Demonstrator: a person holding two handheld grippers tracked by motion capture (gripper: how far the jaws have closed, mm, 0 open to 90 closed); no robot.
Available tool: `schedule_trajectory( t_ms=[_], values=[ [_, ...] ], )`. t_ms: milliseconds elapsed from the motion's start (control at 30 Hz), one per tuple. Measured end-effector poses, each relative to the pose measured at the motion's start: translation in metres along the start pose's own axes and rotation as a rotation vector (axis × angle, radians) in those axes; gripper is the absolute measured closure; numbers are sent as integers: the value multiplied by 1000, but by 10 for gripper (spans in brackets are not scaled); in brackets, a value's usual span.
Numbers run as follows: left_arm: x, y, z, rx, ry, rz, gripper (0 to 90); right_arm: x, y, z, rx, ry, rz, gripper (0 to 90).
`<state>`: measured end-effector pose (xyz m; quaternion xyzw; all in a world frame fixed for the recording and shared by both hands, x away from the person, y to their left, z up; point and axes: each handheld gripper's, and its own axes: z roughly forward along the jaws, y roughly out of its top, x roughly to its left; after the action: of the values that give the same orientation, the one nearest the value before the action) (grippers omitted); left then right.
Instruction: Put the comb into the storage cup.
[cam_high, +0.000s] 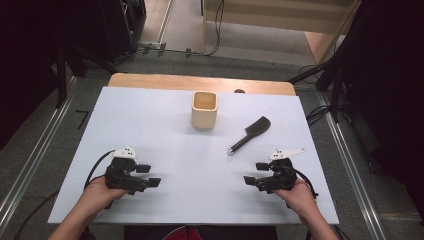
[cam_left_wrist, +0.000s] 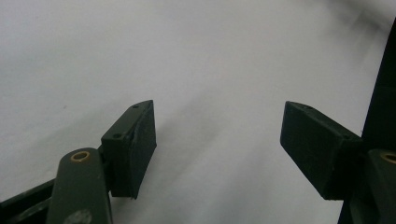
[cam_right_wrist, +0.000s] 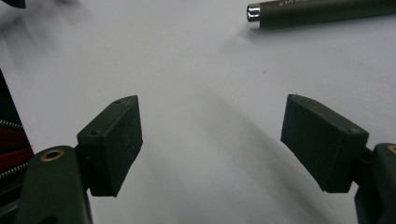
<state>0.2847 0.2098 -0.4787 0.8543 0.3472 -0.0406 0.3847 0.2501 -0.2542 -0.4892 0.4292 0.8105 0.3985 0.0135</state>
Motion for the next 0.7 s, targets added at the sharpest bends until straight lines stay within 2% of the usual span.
schedule_trajectory(
  t_ms=[133,200,267,533,700],
  values=[
    [1,-1,-2,-2,9,-3,281,0,1,1,-5,4,1,187],
    [1,-1,-4,-10,7,-16,282,0,1,1,-10,9,4,187],
    [0,-1,-5,-31,1,-10,282,0,0,1,-5,4,3,187],
    [-1,0,-2,-4,-7,7,282,-1,-2,-2,-6,-7,7,187],
    [0,1,-2,-2,-4,1,282,-2,-2,0,-1,-9,8,187]
  ],
)
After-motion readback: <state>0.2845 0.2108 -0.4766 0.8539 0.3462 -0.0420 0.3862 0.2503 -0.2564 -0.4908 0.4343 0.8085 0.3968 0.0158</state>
